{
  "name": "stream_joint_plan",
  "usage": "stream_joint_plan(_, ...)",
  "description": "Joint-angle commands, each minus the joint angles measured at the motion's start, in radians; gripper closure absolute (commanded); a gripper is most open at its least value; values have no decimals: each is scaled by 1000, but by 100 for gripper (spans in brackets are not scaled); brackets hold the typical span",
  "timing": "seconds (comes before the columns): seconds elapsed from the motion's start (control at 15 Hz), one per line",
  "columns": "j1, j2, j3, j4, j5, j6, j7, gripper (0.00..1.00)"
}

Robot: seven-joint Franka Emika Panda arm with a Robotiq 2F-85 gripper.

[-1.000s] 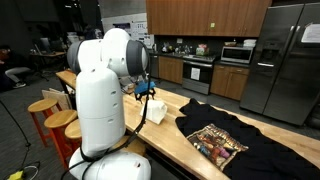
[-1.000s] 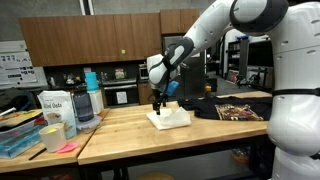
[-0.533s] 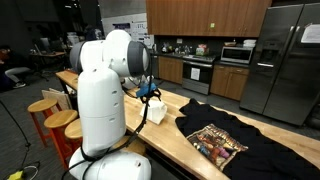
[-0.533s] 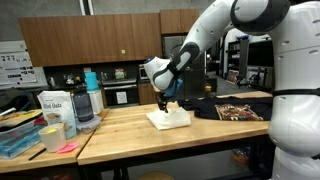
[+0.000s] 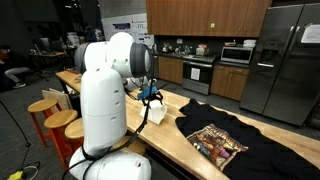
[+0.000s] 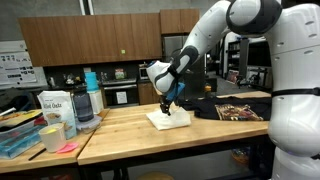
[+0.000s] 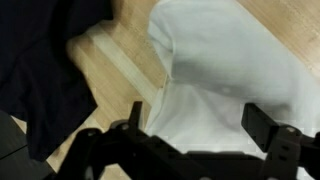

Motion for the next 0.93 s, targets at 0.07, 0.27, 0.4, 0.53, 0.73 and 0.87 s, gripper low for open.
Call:
stream_joint_plan(0.07,-3,-38,-14,-37,9,18,23,0)
stream_joint_plan(0.27,-10,-108,-22,-108,6,66,77,0)
stream_joint_plan(0.4,-20,-176,-27,-172,8,119,118,0)
stream_joint_plan(0.53,-34,-250,-28,-237,13,176,156,0)
stream_joint_plan(0.73,-60,-349,-20,-306,35,252,197,0)
stream_joint_plan(0.87,-79,-387,-13,-316,66,288,218,0)
